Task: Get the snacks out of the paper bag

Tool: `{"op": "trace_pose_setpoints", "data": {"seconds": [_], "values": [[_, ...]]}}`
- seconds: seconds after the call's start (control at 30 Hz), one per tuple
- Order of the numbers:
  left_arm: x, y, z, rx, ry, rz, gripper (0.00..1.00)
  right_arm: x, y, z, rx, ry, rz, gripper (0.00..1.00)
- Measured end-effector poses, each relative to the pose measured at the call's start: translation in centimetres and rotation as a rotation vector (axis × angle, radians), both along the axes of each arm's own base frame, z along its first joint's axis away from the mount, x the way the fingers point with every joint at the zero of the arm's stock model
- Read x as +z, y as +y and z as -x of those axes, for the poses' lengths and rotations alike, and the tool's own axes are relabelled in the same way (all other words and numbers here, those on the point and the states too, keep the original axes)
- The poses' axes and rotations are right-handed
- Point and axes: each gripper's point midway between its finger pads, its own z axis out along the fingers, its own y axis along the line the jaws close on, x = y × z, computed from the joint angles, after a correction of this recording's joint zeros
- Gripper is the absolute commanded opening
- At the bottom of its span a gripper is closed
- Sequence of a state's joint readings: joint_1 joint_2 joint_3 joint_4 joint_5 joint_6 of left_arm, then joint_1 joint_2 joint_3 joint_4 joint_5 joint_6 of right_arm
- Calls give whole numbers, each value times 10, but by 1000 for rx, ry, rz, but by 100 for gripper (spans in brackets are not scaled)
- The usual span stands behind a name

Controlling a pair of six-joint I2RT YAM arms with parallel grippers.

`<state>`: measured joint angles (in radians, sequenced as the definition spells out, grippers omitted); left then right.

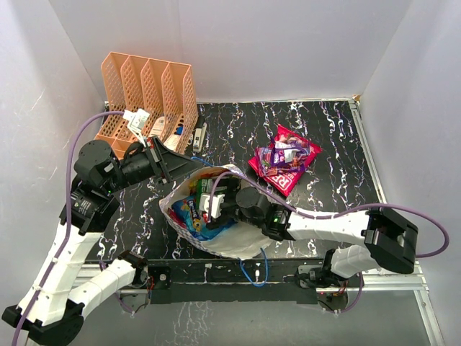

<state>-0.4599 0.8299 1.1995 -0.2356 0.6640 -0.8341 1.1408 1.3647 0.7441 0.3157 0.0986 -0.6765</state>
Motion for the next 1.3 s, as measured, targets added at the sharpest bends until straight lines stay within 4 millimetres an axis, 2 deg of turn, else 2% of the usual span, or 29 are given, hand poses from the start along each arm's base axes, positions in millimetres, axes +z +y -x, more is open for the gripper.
{"op": "trace_pose_setpoints", "data": {"seconds": [0.17, 0.33, 0.43, 0.6, 0.77, 1.07, 1.17, 1.3], "values": [[-1, 0, 0, -3, 8, 3, 0, -12, -11, -8, 23, -45, 50, 99], [-1, -1, 1, -7, 10, 8, 0, -8, -22, -28, 39, -56, 44, 99], [-5, -1, 0, -9, 20, 4, 0, -9, -25, -33, 59, -62, 52, 100], [-5, -2, 0, -9, 21, 5, 0, -17, -22, -34, 98, -63, 82, 99], [-5, -2, 0, -9, 21, 6, 0, -32, -18, -43, 99, -55, 122, 98], [-5, -2, 0, -9, 21, 6, 0, -33, -14, -49, 105, -67, 138, 100], [-5, -2, 0, -9, 21, 6, 0, -27, -11, -50, 117, -77, 137, 95], [-5, -1, 0, -5, 20, 6, 0, -30, -7, -52, 136, -81, 149, 80]]}}
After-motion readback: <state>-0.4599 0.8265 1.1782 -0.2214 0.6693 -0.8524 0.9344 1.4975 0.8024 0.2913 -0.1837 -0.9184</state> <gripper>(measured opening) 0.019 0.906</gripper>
